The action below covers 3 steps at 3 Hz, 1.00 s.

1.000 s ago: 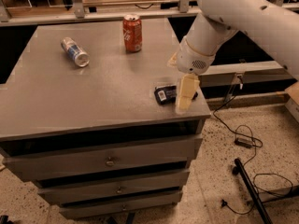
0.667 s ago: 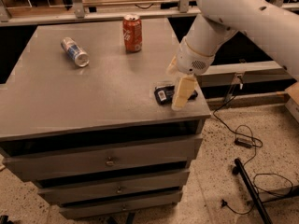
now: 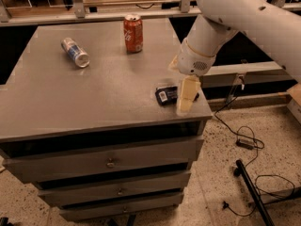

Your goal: Move rxbar blueberry near coke can

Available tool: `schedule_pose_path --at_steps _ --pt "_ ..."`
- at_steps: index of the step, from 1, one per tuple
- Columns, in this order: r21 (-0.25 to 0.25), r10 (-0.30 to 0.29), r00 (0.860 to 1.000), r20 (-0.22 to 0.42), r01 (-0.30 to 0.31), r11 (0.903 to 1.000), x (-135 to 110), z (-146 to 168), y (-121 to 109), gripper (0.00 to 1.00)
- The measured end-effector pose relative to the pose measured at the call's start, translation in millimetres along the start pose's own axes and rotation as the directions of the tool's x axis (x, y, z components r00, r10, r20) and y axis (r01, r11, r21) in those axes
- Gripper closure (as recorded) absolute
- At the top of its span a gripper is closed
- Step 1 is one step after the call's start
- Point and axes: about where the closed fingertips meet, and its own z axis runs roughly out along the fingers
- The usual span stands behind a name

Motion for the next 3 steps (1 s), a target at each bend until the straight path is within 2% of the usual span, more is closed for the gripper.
schedule_pose_path --at_steps 1,2,3 --pt "-0.032 0.009 1.0 -0.023 -0.01 0.9994 8 9 1 0.0" --pt "-0.056 0.02 0.999 -0.048 -0.023 0.9982 18 16 2 0.0" --pt "-0.057 0.021 0.999 -0.049 -0.023 0.9981 18 18 2 0.15"
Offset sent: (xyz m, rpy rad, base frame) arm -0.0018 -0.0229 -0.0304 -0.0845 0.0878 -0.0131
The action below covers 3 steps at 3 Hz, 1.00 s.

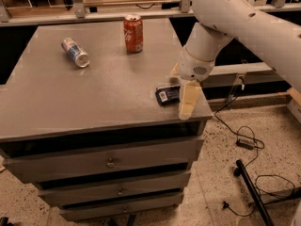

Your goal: Move rxbar blueberry near coke can

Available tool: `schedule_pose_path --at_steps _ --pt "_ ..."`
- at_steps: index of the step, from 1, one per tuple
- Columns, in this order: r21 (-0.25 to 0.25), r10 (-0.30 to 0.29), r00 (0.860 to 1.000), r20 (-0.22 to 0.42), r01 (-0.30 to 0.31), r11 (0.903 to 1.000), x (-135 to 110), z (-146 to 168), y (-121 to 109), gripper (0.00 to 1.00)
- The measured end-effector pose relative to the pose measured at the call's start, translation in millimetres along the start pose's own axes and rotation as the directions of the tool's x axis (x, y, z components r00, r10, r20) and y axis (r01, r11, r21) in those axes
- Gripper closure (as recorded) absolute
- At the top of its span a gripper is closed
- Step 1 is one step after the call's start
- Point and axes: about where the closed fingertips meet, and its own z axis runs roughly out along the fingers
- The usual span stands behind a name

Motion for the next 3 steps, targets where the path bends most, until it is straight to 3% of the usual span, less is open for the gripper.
schedule_pose_path --at_steps 3 --pt "0.0 -0.001 1.0 0.001 0.001 1.0 -1.4 -1.6 -0.6 0.84"
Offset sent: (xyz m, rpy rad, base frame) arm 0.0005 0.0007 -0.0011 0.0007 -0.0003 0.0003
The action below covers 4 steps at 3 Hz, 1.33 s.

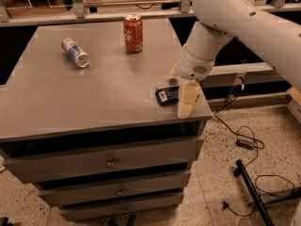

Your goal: Move rxbar blueberry near coke can

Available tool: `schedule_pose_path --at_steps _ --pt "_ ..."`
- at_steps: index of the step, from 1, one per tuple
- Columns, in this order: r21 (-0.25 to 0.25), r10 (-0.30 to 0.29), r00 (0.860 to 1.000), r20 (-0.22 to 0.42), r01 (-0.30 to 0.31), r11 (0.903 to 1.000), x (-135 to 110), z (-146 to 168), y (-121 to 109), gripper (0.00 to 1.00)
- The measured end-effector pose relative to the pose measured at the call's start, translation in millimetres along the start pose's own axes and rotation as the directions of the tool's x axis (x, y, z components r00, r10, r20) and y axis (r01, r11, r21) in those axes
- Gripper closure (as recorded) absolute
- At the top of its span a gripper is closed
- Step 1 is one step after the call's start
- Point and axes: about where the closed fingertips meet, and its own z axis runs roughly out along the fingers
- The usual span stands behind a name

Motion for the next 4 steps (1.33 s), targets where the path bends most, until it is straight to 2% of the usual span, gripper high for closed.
schedule_pose_path --at_steps 1,2,4 --pt "0.0 0.0 1.0 0.0 0.0 1.0 0.0 -0.1 0.0 1.0" --pt "0.0 0.0 1.0 0.0 0.0 1.0 0.0 -0.1 0.0 1.0" --pt "0.0 0.0 1.0 0.0 0.0 1.0 -0.1 -0.2 0.3 0.56"
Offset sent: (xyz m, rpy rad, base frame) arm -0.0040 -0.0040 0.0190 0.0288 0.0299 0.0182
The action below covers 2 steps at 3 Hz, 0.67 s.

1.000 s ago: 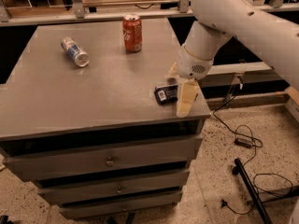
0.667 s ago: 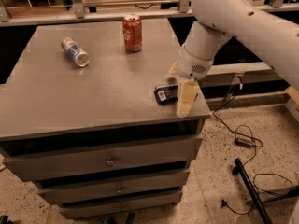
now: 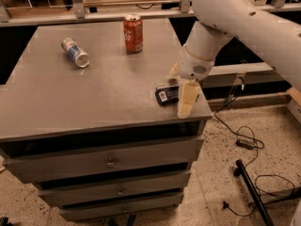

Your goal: Move rxbar blueberry near coke can

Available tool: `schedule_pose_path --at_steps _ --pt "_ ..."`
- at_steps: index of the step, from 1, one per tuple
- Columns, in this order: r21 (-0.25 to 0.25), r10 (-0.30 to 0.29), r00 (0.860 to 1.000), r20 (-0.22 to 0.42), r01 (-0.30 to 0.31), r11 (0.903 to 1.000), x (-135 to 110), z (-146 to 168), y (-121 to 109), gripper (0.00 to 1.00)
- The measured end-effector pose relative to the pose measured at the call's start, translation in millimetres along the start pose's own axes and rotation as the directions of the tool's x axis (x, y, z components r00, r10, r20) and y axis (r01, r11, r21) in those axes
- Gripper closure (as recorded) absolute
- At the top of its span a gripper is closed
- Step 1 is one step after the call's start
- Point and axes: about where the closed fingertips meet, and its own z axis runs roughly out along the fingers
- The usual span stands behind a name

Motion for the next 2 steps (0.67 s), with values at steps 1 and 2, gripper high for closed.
schedule_pose_path --at_steps 1,2 --pt "0.0 0.0 1.0 0.0 0.0 1.0 0.0 -0.2 0.0 0.32" --pt "0.0 0.0 1.0 0.0 0.0 1.0 -0.1 -0.2 0.0 0.09"
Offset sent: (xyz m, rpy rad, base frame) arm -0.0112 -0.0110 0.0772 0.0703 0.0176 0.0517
